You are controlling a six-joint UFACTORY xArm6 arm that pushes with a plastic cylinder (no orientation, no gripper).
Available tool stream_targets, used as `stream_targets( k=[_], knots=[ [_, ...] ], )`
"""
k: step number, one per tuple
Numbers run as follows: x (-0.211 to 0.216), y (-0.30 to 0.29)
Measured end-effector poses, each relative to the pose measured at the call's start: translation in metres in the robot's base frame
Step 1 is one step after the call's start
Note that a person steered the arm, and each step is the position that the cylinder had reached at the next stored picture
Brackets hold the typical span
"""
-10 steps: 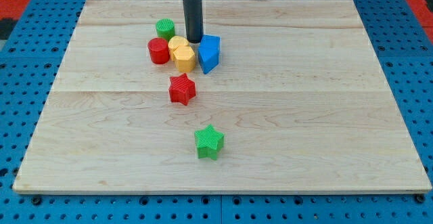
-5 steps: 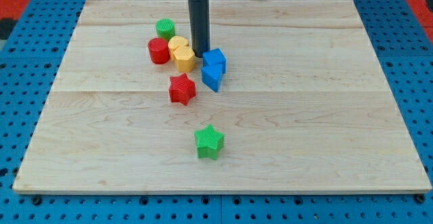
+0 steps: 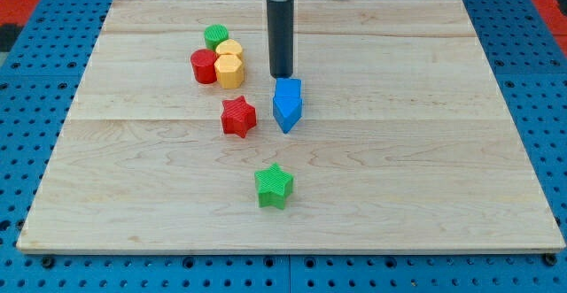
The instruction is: Push the blue blocks downwards
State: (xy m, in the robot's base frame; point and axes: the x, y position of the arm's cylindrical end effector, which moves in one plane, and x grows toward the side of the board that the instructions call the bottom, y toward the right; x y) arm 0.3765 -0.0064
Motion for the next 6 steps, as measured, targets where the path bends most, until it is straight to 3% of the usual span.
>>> stream_targets(
  k=[1, 3, 5, 6],
  knots=[
    [0.037, 0.0],
    [0.048, -0.004],
    [0.088, 0.012],
    [0.089, -0.02]
  ],
)
